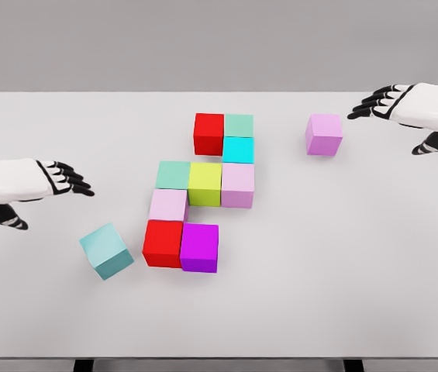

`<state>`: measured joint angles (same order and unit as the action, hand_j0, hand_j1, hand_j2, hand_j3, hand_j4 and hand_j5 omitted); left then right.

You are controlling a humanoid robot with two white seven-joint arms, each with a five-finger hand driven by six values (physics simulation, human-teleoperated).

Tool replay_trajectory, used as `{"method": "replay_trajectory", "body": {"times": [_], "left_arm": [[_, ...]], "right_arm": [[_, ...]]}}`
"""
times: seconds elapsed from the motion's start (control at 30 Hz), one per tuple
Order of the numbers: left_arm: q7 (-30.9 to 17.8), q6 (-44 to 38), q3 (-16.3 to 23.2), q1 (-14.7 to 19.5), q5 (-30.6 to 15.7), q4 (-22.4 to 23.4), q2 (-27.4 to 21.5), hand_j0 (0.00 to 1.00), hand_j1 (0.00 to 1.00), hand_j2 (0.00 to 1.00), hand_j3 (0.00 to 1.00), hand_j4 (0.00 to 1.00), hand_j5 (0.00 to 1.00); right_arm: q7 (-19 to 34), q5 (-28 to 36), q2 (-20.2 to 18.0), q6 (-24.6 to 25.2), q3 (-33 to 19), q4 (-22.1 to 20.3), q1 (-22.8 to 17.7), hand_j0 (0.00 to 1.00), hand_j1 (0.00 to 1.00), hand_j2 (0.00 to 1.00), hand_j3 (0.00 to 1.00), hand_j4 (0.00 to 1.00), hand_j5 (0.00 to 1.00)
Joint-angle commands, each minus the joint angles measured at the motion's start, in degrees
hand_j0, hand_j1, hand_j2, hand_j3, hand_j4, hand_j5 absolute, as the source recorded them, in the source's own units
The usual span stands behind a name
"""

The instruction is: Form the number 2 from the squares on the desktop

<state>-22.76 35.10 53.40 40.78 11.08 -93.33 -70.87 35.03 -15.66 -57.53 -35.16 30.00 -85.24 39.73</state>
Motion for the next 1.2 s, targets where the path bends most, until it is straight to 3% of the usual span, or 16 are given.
{"method": "replay_trajectory", "body": {"times": [0.0, 0.13, 0.23, 0.4, 0.6, 0.7, 1.17], "left_arm": [[0.0, -0.1, -0.1, 0.0, -0.3, 0.1, 0.2, 1.0, 1.0, 1.0, 1.0, 1.0, 1.0], [0.0, -0.1, 0.9, -0.1, -0.3, -0.1, 0.3, 1.0, 1.0, 1.0, 1.0, 1.0, 1.0], [0.1, -0.1, 1.6, -0.3, -0.4, -0.5, 0.3, 1.0, 1.0, 1.0, 1.0, 1.0, 1.0], [0.3, -0.1, 1.6, -1.4, -0.4, -0.5, 0.8, 1.0, 1.0, 1.0, 1.0, 1.0, 1.0], [0.3, -0.1, 1.6, -2.8, -0.4, -0.5, 3.5, 1.0, 1.0, 1.0, 1.0, 1.0, 1.0], [0.3, -0.1, 1.6, -2.8, -0.5, -0.6, 4.6, 1.0, 1.0, 1.0, 1.0, 1.0, 1.0], [0.3, -0.1, 2.7, -3.3, -0.3, -0.9, 6.6, 1.0, 1.0, 1.0, 1.0, 1.0, 1.0]], "right_arm": [[0.0, 0.3, 0.0, 0.2, 0.0, 0.0, 0.0, 1.0, 1.0, 1.0, 1.0, 1.0, 1.0], [0.0, 1.0, 0.0, 0.2, 0.2, -0.3, 0.1, 1.0, 1.0, 1.0, 1.0, 1.0, 1.0], [0.0, 0.8, 1.0, 0.2, 4.2, -0.5, 1.4, 1.0, 1.0, 1.0, 1.0, 1.0, 1.0], [0.0, 0.9, 3.2, 0.2, 5.2, -0.1, 3.1, 1.0, 1.0, 1.0, 1.0, 1.0, 1.0], [0.0, 0.0, 5.6, 0.2, 10.6, 0.6, 6.5, 1.0, 1.0, 1.0, 1.0, 1.0, 1.0], [0.0, -0.5, 8.7, 0.2, 14.3, 7.3, 10.5, 1.0, 1.0, 1.0, 1.0, 1.0, 1.0], [0.0, -3.9, 17.7, 0.2, 19.3, 20.5, 17.7, 1.0, 1.0, 1.0, 1.0, 1.0, 1.0]]}}
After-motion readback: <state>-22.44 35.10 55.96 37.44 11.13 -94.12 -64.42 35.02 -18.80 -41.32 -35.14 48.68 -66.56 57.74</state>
